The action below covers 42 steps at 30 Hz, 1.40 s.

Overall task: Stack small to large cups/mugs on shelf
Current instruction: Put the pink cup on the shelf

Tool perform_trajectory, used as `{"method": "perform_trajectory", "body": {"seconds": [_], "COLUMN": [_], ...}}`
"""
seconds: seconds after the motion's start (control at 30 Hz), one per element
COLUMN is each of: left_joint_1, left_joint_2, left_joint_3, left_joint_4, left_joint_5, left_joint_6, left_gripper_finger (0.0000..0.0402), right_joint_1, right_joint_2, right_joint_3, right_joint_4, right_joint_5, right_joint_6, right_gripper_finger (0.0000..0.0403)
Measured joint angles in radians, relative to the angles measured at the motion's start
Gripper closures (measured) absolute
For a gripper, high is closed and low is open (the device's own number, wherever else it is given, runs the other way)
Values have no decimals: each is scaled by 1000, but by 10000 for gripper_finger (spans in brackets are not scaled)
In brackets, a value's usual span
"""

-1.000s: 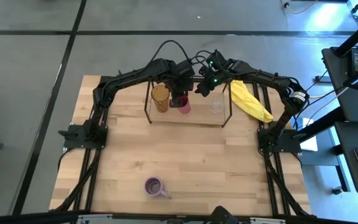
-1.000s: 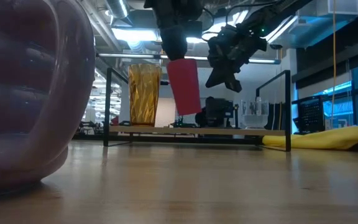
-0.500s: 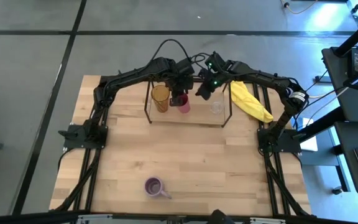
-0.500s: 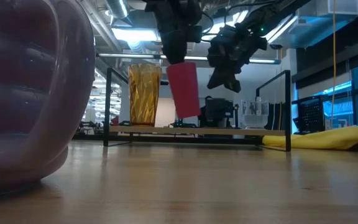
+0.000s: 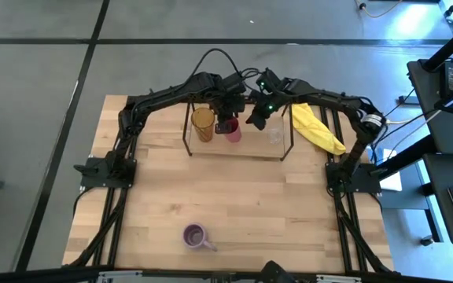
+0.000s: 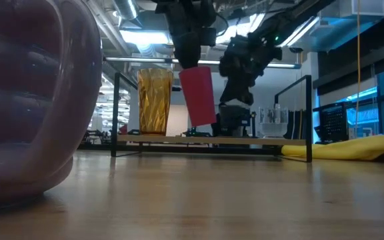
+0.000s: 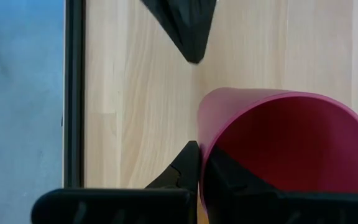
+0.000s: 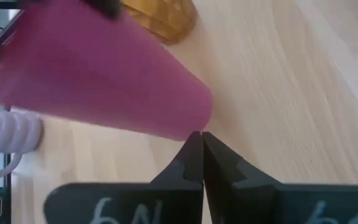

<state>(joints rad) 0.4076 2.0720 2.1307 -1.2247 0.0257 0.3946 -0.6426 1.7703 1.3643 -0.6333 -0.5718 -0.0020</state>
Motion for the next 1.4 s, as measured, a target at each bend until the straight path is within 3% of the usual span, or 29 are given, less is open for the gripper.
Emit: {"method": "perform_trajectory", "body": {"seconds": [0.9, 1.4], "left_joint_1": [26, 25], "left_joint_2": [-1, -1], "left_joint_3": [-48, -48], "left_joint_4": [24, 46], "left_joint_5": [-2, -3], "left_joint_6": [-19, -22], "left_gripper_finger": [398, 383], "right_joint_1": [2, 6], "right_joint_2": [95, 94], "right_joint_3": [-1, -1], "right_joint_4": [93, 92], "right_joint_5": [-138, -138], "right_joint_6": [98, 97], "right_gripper_finger": [402, 400]}}
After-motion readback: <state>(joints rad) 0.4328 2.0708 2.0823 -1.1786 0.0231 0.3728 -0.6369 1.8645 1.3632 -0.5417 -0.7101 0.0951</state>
